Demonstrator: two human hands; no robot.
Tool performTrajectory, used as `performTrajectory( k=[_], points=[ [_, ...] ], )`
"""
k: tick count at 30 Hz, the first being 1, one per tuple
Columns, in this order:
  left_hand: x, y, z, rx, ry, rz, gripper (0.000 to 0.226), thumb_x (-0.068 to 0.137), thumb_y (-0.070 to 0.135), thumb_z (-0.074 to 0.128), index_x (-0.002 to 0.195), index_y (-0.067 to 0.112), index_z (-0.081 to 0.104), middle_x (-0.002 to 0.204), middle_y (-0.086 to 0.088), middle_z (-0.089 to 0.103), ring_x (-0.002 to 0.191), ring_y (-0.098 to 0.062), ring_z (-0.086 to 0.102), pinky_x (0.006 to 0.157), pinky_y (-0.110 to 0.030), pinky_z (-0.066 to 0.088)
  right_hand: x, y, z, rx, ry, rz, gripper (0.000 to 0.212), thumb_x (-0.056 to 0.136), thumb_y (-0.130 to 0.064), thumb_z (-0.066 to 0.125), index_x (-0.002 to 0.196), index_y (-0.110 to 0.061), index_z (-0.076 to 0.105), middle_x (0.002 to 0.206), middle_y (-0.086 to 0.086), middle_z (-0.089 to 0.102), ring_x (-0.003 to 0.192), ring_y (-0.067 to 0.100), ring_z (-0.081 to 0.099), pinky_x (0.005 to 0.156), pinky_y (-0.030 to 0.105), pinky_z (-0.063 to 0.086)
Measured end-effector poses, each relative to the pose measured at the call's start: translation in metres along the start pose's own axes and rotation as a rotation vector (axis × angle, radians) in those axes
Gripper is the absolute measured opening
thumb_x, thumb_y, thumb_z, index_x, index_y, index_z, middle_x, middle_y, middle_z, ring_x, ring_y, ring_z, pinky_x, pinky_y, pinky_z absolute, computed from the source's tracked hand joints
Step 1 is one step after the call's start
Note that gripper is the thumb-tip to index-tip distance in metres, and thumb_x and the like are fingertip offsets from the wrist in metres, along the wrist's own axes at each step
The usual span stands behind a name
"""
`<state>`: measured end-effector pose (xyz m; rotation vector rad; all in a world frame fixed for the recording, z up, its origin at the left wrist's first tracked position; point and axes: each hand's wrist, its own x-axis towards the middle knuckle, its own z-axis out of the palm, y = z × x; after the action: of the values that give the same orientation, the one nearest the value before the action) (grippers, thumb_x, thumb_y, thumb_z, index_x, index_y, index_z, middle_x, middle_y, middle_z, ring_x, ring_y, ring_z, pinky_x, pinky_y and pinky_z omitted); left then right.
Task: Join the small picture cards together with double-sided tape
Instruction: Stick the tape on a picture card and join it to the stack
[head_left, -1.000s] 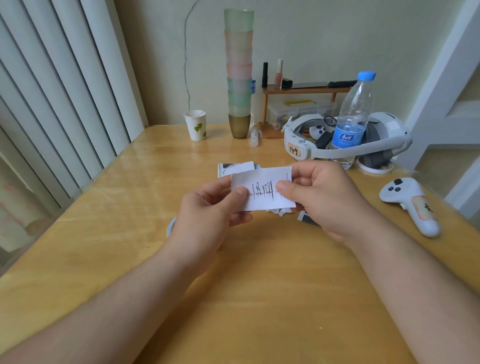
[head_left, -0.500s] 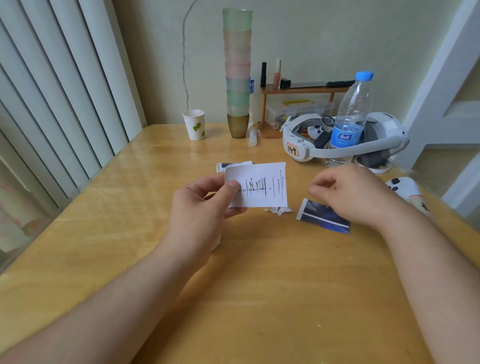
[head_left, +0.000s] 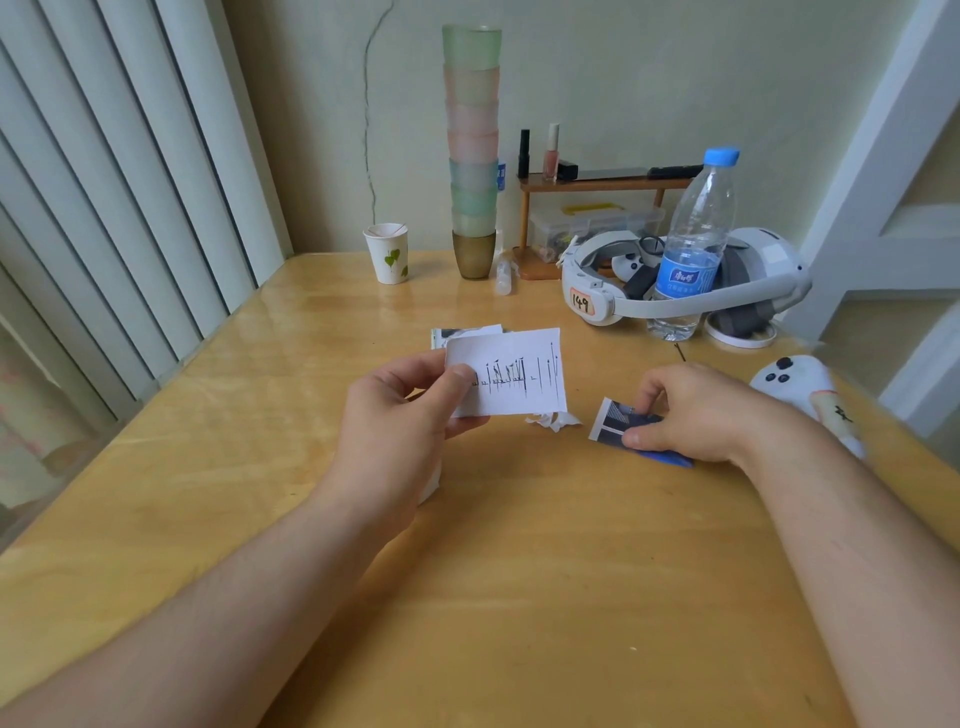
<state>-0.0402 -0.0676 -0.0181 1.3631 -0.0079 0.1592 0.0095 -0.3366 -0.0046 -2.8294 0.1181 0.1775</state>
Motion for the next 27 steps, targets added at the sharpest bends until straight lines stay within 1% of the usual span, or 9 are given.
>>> performTrajectory(
  k=[5, 6, 10, 13, 16, 18, 21, 24, 27],
  points=[
    [0.0, 0.0, 0.0, 0.004, 0.004, 0.005, 0.014, 0.102, 0.007, 0.064, 0.105, 0.007, 0.078, 0.107, -0.01, 0.08, 0.102, -0.024, 0.077, 0.077, -0.027, 0.062, -0.002, -0.003, -0.002, -0.001, -0.026, 0.01, 0.052, 0.077, -0.044, 0.087, 0.118, -0.033, 0.057, 0.109, -0.008, 0.056, 0.099, 0.015, 0.058, 0.085, 0.036, 0.053],
    [0.0, 0.0, 0.001, 0.001, 0.006, 0.004, 0.014, 0.102, 0.007, 0.064, 0.105, 0.007, 0.078, 0.107, -0.011, 0.08, 0.102, -0.024, 0.077, 0.077, -0.027, 0.062, -0.002, -0.004, -0.002, 0.003, -0.031, 0.016, 0.053, 0.077, -0.045, 0.087, 0.119, -0.032, 0.057, 0.109, -0.007, 0.056, 0.099, 0.015, 0.058, 0.084, 0.035, 0.053],
    [0.0, 0.001, 0.001, 0.001, 0.006, 0.001, 0.015, 0.102, 0.006, 0.064, 0.105, 0.006, 0.078, 0.106, -0.011, 0.08, 0.1, -0.023, 0.078, 0.076, -0.026, 0.062, -0.005, -0.006, -0.005, 0.03, -0.048, 0.029, 0.036, 0.079, -0.042, 0.087, 0.099, -0.024, 0.064, 0.101, -0.003, 0.066, 0.089, 0.014, 0.062, 0.081, 0.034, 0.056],
    [0.0, 0.001, 0.001, 0.004, 0.0, -0.001, 0.015, 0.102, 0.006, 0.063, 0.106, 0.006, 0.078, 0.106, -0.01, 0.081, 0.1, -0.022, 0.078, 0.076, -0.026, 0.062, -0.007, -0.006, -0.004, 0.068, -0.027, 0.027, 0.034, 0.075, -0.041, 0.089, 0.091, -0.025, 0.064, 0.093, -0.003, 0.068, 0.084, 0.014, 0.064, 0.068, 0.032, 0.051],
    [0.0, 0.001, 0.0, -0.001, -0.011, 0.001, 0.017, 0.103, 0.006, 0.061, 0.108, 0.007, 0.078, 0.106, -0.009, 0.081, 0.1, -0.021, 0.078, 0.078, -0.026, 0.062, -0.009, -0.006, -0.003, 0.167, -0.017, -0.004, 0.026, 0.076, -0.024, 0.089, 0.088, -0.025, 0.066, 0.091, 0.0, 0.07, 0.08, 0.016, 0.063, 0.062, 0.031, 0.047],
    [0.001, 0.001, 0.0, -0.017, -0.009, 0.001, 0.02, 0.104, 0.004, 0.058, 0.11, 0.008, 0.076, 0.106, -0.008, 0.081, 0.099, -0.019, 0.078, 0.079, -0.025, 0.062, -0.01, -0.007, -0.006, 0.257, 0.012, -0.028, 0.022, 0.077, -0.009, 0.078, 0.088, -0.024, 0.068, 0.088, 0.004, 0.07, 0.076, 0.019, 0.061, 0.059, 0.03, 0.044],
    [0.003, 0.001, 0.0, -0.038, 0.008, -0.012, 0.025, 0.105, 0.0, 0.054, 0.122, 0.006, 0.072, 0.108, -0.008, 0.081, 0.099, -0.019, 0.079, 0.088, -0.029, 0.063, -0.007, -0.007, -0.012, 0.503, 0.148, -0.068, 0.022, 0.075, -0.003, 0.07, 0.084, -0.023, 0.072, 0.084, 0.006, 0.073, 0.078, 0.024, 0.065, 0.067, 0.036, 0.051],
    [0.005, 0.001, -0.001, -0.043, 0.011, -0.015, 0.028, 0.105, -0.002, 0.052, 0.124, 0.006, 0.071, 0.109, -0.009, 0.081, 0.098, -0.02, 0.079, 0.097, -0.034, 0.061, -0.006, -0.011, -0.012, 0.849, 0.243, -0.115, 0.03, 0.075, 0.008, 0.069, 0.084, -0.021, 0.073, 0.087, 0.007, 0.076, 0.076, 0.024, 0.066, 0.065, 0.035, 0.052],
    [0.005, 0.001, -0.002, -0.023, 0.017, -0.015, 0.029, 0.104, -0.002, 0.053, 0.125, 0.007, 0.071, 0.109, -0.007, 0.081, 0.099, -0.02, 0.079, 0.104, -0.04, 0.056, -0.008, -0.017, -0.017, 1.345, 0.211, -0.174, 0.036, 0.083, 0.014, 0.069, 0.103, -0.016, 0.068, 0.09, 0.006, 0.079, 0.082, 0.023, 0.074, 0.072, 0.036, 0.059]
  ],
)
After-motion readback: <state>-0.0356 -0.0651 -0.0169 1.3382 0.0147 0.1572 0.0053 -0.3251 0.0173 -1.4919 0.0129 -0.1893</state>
